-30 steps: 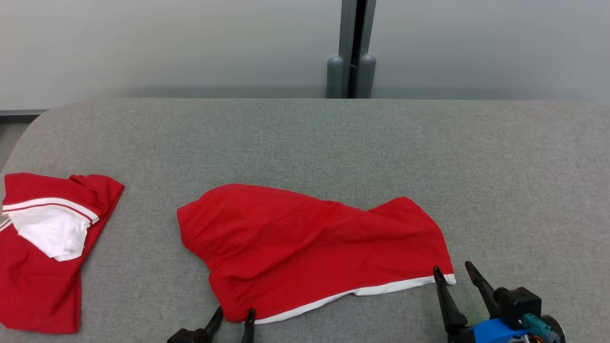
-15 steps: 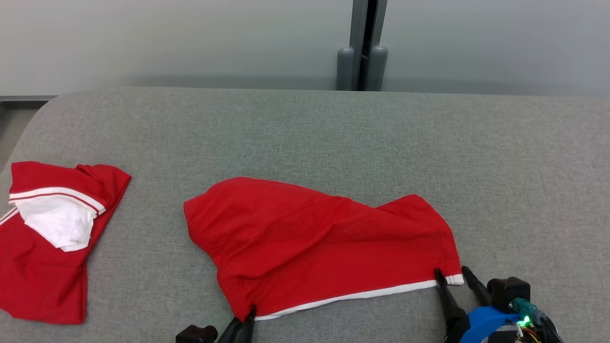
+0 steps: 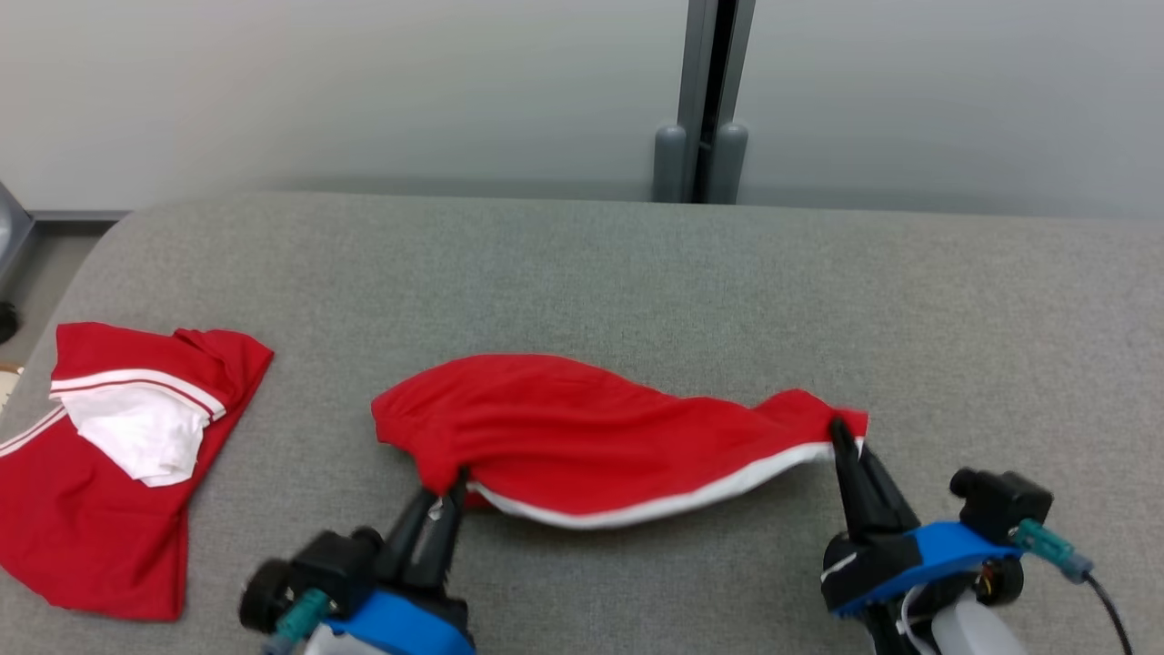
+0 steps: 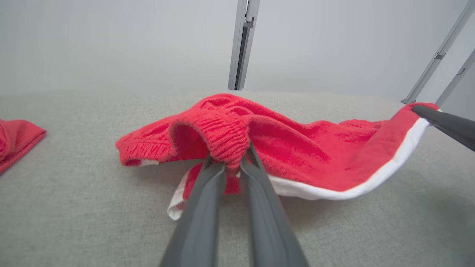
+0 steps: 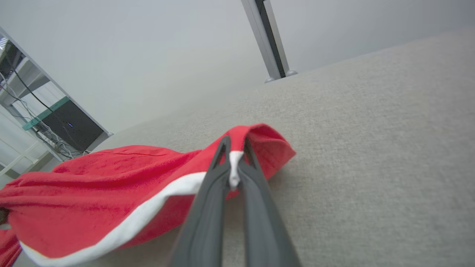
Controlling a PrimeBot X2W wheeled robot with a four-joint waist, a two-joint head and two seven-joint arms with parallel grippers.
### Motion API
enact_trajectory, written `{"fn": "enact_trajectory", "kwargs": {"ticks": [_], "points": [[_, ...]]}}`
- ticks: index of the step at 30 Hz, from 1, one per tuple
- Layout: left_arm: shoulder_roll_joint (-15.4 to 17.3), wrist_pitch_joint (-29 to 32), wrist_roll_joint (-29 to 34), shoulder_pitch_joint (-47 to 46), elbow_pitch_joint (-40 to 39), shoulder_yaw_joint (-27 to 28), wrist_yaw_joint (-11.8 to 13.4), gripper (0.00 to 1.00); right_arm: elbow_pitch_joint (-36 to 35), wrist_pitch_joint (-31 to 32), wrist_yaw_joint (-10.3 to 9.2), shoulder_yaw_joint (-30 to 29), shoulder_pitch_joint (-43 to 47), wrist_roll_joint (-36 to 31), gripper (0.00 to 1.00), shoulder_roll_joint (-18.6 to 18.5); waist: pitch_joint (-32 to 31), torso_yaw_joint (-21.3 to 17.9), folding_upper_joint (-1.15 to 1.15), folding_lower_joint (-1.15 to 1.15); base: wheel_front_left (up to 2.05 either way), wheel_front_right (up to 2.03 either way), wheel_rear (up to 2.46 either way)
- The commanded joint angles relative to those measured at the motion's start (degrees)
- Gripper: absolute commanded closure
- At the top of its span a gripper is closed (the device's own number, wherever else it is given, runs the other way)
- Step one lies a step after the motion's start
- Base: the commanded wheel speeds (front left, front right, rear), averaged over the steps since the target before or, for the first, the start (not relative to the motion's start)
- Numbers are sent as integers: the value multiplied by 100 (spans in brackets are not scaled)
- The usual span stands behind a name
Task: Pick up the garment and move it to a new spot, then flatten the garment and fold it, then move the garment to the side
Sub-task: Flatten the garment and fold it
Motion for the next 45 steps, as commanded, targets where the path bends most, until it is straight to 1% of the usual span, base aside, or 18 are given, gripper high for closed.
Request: {"fn": "enact_trajectory", "kwargs": {"ticks": [1, 5, 6, 7, 13, 15, 17, 20, 23, 27, 31, 34, 37, 40, 42, 45], "points": [[92, -17, 33, -148, -161, 80, -9, 100, -204, -15, 2, -20, -60, 85, 100, -17, -89, -24, 0, 0, 0, 0, 0], [378, -17, 74, -592, -870, 186, -9, 100, -938, -17, 2, 10, -357, 296, 100, -21, -314, -46, 0, 0, 0, 0, 0], [570, -16, 76, -848, -1174, 227, -9, 100, -1262, -17, 2, 58, -558, 370, 100, -38, -408, -79, 0, 0, 0, 0, 0], [570, -16, 76, -848, -1174, 227, -9, 100, -1262, -17, 2, 58, -558, 370, 100, -38, -408, -79, 0, 0, 0, 0, 0], [1222, -16, -93, -1902, -1771, 56, -9, 100, -2145, 31, 2, 158, -1318, 629, 100, -351, -531, -144, 0, 0, 0, 0, 0], [1374, -15, -211, -2253, -1838, -29, -9, 100, -2371, 152, 2, 132, -1647, 649, 100, -473, -527, -177, 0, 0, 0, 0, 0], [1525, 6, -336, -2628, -1729, -131, -9, 100, -2509, 342, 2, 79, -1978, 630, 100, -538, -476, -216, 0, 0, 0, 0, 0], [1601, 196, -656, -3196, -1464, -293, -9, 100, -2472, 603, 2, -11, -2497, 431, 100, -619, -266, -281, 0, 0, 0, 0, 0], [1624, 285, -936, -3679, -1147, -469, -9, 100, -2198, 699, 2, -111, -3026, 180, 100, -553, 59, -356, 0, 0, 0, 0, 0], [1528, 223, -1172, -4358, -570, -600, -9, 100, -1596, 520, 2, -234, -3817, -165, 100, -471, 577, -433, 0, 0, 0, 0, 0], [1332, 63, -1348, -4982, -2, -550, -9, 100, -1018, 175, 2, -390, -4572, -521, 100, -395, 990, -504, 0, 0, 0, 0, 0], [1170, 5, -1433, -5164, 304, -591, -9, 100, -777, 42, 2, -465, -4839, -650, 100, -333, 1120, -534, 0, 0, 0, 0, 0], [1040, -13, -1575, -4890, 543, -727, -9, 100, -687, -6, 2, -455, -4500, -596, 100, -282, 1108, -586, 0, 0, 0, 0, 0], [947, -17, -1714, -4257, 724, -708, -9, 100, -738, -17, 2, -411, -3792, -502, 100, -278, 993, -622, 0, 0, 0, 0, 0], [824, -17, -1797, -3631, 827, -785, -9, 100, -847, -19, 2, -438, -3103, -389, 100, -300, 890, -643, 0, 0, 0, 0, 0], [723, -19, -1895, -2660, 971, -1055, -4, 100, -839, -21, 2, -572, -1973, -169, 100, -247, 729, -674, 0, 0, 0, 0, 0]]}}
